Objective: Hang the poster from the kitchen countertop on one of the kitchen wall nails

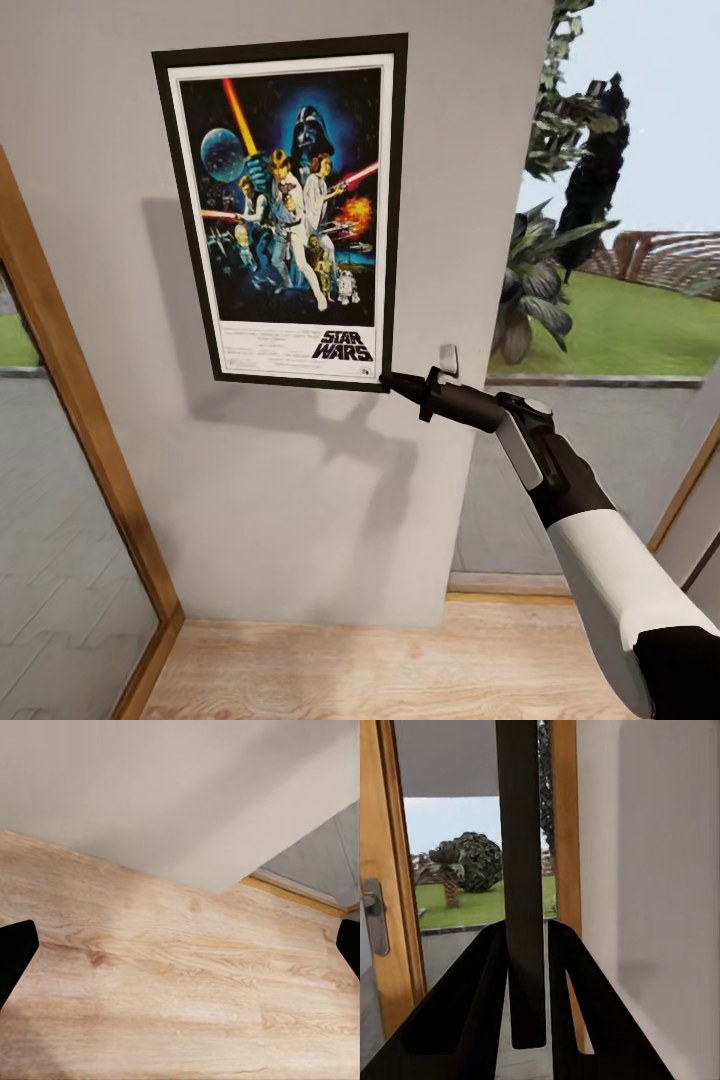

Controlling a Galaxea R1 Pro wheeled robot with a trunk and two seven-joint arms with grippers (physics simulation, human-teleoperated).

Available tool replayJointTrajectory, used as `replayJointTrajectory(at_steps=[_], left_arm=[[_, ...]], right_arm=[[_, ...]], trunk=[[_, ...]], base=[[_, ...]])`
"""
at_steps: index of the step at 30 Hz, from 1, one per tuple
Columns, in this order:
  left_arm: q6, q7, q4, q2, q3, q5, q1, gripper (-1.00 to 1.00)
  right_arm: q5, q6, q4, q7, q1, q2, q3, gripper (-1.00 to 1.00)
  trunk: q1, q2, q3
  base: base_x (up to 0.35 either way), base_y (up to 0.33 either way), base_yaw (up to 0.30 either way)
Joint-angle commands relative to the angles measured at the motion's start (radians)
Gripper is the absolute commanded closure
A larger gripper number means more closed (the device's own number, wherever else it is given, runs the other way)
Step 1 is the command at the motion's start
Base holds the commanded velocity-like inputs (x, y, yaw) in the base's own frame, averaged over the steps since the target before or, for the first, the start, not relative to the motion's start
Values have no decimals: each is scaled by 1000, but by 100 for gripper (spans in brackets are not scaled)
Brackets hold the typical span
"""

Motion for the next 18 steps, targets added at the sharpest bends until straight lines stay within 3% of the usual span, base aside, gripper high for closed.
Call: replayJointTrajectory(at_steps=[1,18], left_arm=[[-4,-2,0,0,-8,7,0,-100],[-4,-2,1,0,-8,7,0,-100]], right_arm=[[-12,12,0,1,-1,-1,3,100],[-12,12,0,2,-1,-1,2,100]], trunk=[[1,-1,-1],[1,-1,-1]], base=[[21,0,0],[113,0,0]])
